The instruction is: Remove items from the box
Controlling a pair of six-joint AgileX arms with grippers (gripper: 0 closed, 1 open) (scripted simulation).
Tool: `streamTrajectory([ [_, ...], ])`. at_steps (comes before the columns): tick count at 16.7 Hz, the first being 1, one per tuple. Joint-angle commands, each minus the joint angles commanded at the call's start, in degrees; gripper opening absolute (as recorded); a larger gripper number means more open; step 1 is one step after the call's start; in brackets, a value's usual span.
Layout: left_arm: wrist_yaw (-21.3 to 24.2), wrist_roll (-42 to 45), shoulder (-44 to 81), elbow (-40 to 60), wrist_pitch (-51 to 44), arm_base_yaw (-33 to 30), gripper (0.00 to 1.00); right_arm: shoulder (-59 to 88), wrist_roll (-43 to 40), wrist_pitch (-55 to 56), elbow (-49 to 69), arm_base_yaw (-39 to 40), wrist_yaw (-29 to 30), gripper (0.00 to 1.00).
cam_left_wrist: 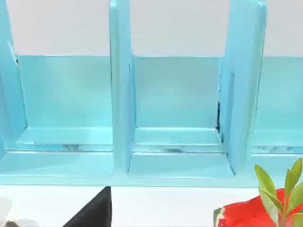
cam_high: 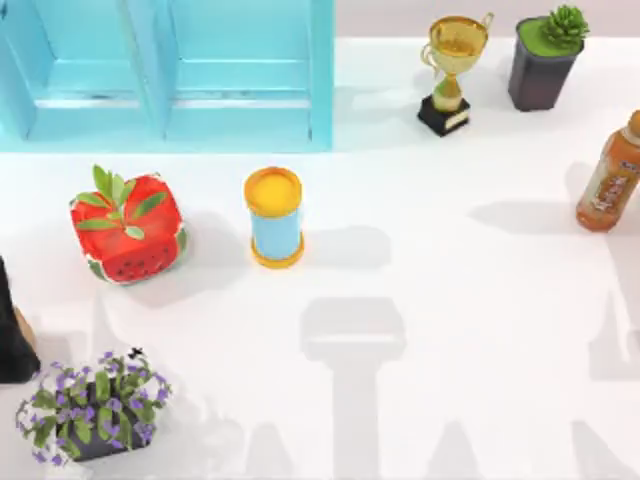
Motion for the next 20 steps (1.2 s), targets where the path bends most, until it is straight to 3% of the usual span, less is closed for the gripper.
streamTrajectory([
  [4,0.00,0.00,0.00,0.00,0.00,0.00,1.00,1.89,-0.78,-1.80,1.83,-0.77,-0.02,1.00],
  [8,0.00,0.00,0.00,0.00,0.00,0.00,1.00,12.80,-4.69,-11.38,11.68,-4.72,-0.10,1.00],
  [20,0.00,0.00,0.00,0.00,0.00,0.00,1.00,74.40,-23.16,-56.81,59.67,-23.34,-0.28,1.00],
])
